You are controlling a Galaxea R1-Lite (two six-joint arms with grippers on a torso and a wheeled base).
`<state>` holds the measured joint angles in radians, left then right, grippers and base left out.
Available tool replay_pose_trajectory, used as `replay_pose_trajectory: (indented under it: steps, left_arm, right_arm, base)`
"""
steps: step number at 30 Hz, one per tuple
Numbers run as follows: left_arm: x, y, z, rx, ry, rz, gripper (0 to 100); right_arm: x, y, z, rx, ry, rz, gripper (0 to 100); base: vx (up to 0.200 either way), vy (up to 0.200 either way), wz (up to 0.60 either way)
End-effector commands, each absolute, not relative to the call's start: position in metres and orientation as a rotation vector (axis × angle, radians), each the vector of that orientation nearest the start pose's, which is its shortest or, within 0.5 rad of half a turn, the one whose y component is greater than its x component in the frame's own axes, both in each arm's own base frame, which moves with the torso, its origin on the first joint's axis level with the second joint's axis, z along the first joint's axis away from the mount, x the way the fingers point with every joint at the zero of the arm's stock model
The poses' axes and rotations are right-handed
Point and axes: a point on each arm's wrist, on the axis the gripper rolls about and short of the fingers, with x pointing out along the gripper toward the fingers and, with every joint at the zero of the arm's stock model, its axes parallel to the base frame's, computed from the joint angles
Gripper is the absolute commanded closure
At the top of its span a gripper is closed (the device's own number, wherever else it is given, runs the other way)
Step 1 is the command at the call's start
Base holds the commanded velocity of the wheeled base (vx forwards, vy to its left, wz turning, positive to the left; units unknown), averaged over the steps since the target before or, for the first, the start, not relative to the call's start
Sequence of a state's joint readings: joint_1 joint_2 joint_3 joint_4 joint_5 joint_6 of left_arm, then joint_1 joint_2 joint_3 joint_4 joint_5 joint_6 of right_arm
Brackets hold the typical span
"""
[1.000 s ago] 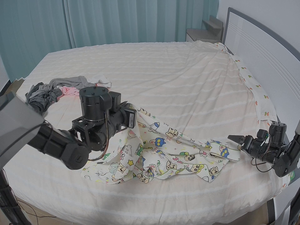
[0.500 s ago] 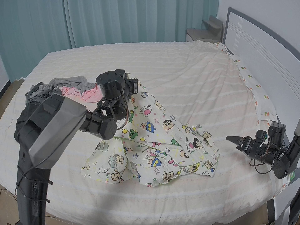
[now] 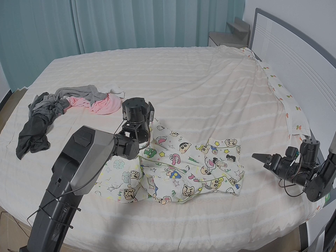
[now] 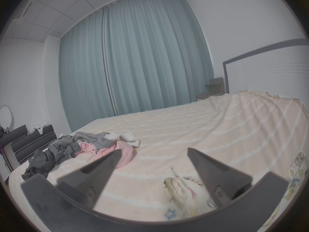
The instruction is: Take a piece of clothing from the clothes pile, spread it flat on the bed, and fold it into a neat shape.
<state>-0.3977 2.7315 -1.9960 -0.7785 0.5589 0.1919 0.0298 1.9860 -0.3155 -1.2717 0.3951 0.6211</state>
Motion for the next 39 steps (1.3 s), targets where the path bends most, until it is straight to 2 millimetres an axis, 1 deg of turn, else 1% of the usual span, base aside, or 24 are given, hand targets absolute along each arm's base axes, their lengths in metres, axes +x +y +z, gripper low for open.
replay_pose_trajectory:
  steps: [1,3,4,5,6,7,8,9,10,11,13,14,15,21,24,25,26,27,28,29,30,31,34,39]
  left_arm:
    - [0.518,-0.202,0.052,0.175,-0.007,0.173,0]
    - [0.515,-0.203,0.076,0.144,-0.041,0.173,0]
    - [0.511,-0.205,0.093,0.120,-0.061,0.168,0]
    - [0.508,-0.206,0.105,0.102,-0.073,0.165,0]
    - [0.499,-0.209,0.137,0.051,-0.113,0.152,0]
    - [0.499,-0.209,0.137,0.051,-0.113,0.152,0]
    - [0.479,-0.213,0.186,-0.044,-0.162,0.108,0]
    - [0.466,-0.217,0.186,-0.059,-0.114,0.060,0]
    - [0.458,-0.218,0.187,-0.068,-0.090,0.025,0]
    - [0.441,-0.217,0.187,-0.078,-0.040,-0.046,0]
    - [0.415,-0.210,0.177,-0.059,0.049,-0.109,0]
    - [0.413,-0.210,0.177,-0.057,0.053,-0.113,0]
    - [0.391,-0.201,0.171,-0.039,0.110,-0.127,0]
    - [0.311,-0.176,0.134,-0.037,0.320,-0.180,0]
    - [0.271,-0.172,0.119,-0.071,0.408,-0.215,0]
    - [0.270,-0.172,0.118,-0.071,0.414,-0.216,0]
    - [0.248,-0.171,0.107,-0.086,0.466,-0.234,0]
    - [0.245,-0.171,0.106,-0.089,0.473,-0.238,0]
    - [0.230,-0.171,0.097,-0.105,0.508,-0.253,0]
    - [0.221,-0.171,0.091,-0.126,0.530,-0.256,0]
    - [0.217,-0.171,0.088,-0.136,0.541,-0.257,0]
    - [0.206,-0.170,0.080,-0.166,0.576,-0.257,0]
    - [0.186,-0.164,0.064,-0.198,0.641,-0.253,0]
    - [0.172,-0.157,0.064,-0.306,0.614,-0.270,0]
  right_arm:
    - [0.270,0.017,0.053,0.678,0.522,0.283,0]
    - [0.270,0.017,0.053,0.678,0.522,0.283,0]
    - [0.270,0.017,0.053,0.678,0.522,0.283,0]
    - [0.270,0.017,0.053,0.680,0.522,0.281,0]
    - [0.270,0.017,0.053,0.679,0.522,0.282,0]
    - [0.270,0.017,0.053,0.679,0.522,0.282,0]
    - [0.270,0.017,0.053,0.679,0.522,0.282,0]
    - [0.270,0.017,0.053,0.679,0.522,0.282,0]
    - [0.270,0.017,0.053,0.679,0.522,0.282,0]
    - [0.270,0.017,0.052,0.679,0.524,0.282,0]
    - [0.270,0.017,0.053,0.679,0.522,0.282,0]
    - [0.270,0.017,0.053,0.679,0.522,0.282,0]
    - [0.269,0.017,0.052,0.680,0.525,0.281,0]
    - [0.269,0.017,0.049,0.685,0.545,0.294,0]
    - [0.268,0.017,0.042,0.699,0.584,0.326,0]
    - [0.268,0.017,0.042,0.700,0.586,0.327,0]
    - [0.270,0.018,0.037,0.704,0.602,0.333,0]
    - [0.271,0.018,0.036,0.705,0.605,0.331,0]
    - [0.275,0.017,0.031,0.709,0.610,0.325,0]
    - [0.280,0.016,0.030,0.713,0.604,0.323,0]
    - [0.282,0.016,0.029,0.715,0.601,0.323,0]
    - [0.290,0.014,0.025,0.726,0.598,0.310,0]
    - [0.310,0.007,0.023,0.732,0.565,0.294,0]
    - [0.356,0.008,0.027,0.741,0.617,0.278,0]
  base:
    - [0.000,0.000,0.00]
    - [0.000,0.000,0.00]
    - [0.000,0.000,0.00]
    - [0.000,0.000,0.00]
    - [0.000,0.000,0.00]
    - [0.000,0.000,0.00]
    - [0.000,0.000,0.00]
    - [0.000,0.000,0.00]
    - [0.000,0.000,0.00]
    - [0.000,0.000,0.00]
    - [0.000,0.000,0.00]
    - [0.000,0.000,0.00]
    - [0.000,0.000,0.00]
    - [0.000,0.000,0.00]
    - [0.000,0.000,0.00]
    - [0.000,0.000,0.00]
    - [0.000,0.000,0.00]
    - [0.000,0.000,0.00]
    - [0.000,0.000,0.00]
    - [0.000,0.000,0.00]
    - [0.000,0.000,0.00]
    - [0.000,0.000,0.00]
    - [0.000,0.000,0.00]
    - [0.000,0.000,0.00]
